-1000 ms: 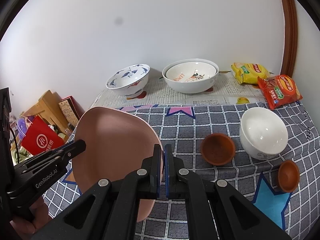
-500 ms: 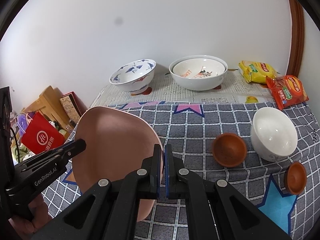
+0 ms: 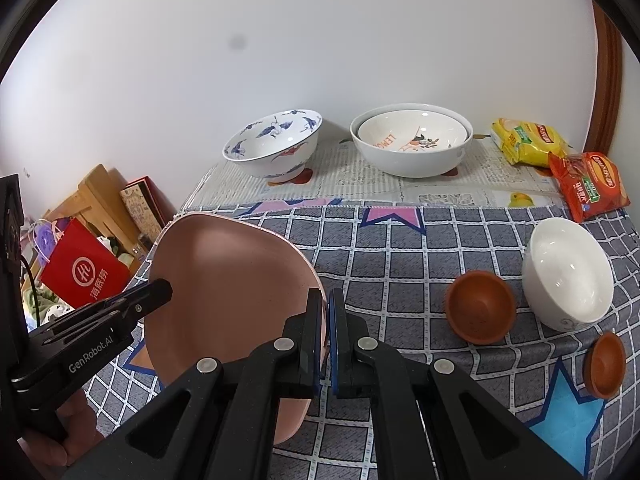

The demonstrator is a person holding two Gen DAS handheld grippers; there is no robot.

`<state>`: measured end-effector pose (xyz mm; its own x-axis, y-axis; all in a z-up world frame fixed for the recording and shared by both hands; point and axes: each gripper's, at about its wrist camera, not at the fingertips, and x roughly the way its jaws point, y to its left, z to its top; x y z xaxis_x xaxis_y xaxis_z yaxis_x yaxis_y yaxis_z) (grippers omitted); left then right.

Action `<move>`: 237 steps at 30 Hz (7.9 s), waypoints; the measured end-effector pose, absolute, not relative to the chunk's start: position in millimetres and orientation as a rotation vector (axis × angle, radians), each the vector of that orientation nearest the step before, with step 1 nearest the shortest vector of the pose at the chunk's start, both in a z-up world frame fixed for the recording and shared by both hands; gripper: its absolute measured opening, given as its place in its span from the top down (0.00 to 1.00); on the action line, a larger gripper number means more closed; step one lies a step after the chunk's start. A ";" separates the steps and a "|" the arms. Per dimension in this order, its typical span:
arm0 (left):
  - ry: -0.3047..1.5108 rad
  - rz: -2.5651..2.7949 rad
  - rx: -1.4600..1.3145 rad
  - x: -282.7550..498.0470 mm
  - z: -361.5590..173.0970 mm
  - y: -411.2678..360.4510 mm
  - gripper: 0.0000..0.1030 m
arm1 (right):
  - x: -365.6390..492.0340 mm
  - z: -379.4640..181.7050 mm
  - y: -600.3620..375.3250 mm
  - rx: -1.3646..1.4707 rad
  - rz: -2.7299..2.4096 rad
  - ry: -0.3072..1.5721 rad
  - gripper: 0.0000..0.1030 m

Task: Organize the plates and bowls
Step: 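Carry the pink plate over the teal plate with both grippers, then lower the pink plate onto the teal plate with both grippers, then open both grippers and release the pink plate, then move the left gripper to one brown clay bowl while the right gripper moves to the other, then close the left gripper on a brown bowl rim while the right gripper closes on the other, then carry the brown bowl in the right gripper into the white bowl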

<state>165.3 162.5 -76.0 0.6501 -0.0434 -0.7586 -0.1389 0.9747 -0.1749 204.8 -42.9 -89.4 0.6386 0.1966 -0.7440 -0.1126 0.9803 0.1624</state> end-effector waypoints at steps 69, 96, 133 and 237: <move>1.027 0.178 -0.232 199.9 -130.1 183.2 0.85 | 281.4 -148.7 -13.1 0.076 0.286 1.005 0.91; 0.979 0.120 -0.124 151.5 -91.4 137.9 0.68 | 208.9 -115.1 -48.5 0.060 0.254 0.943 0.63; 0.861 -0.111 -0.005 117.9 -56.4 -27.7 0.66 | 61.6 -55.7 -282.1 0.200 -0.153 0.817 0.60; 0.883 -0.224 0.057 299.3 -87.2 -48.4 0.93 | 183.4 -96.8 -290.3 0.287 -0.256 0.791 0.91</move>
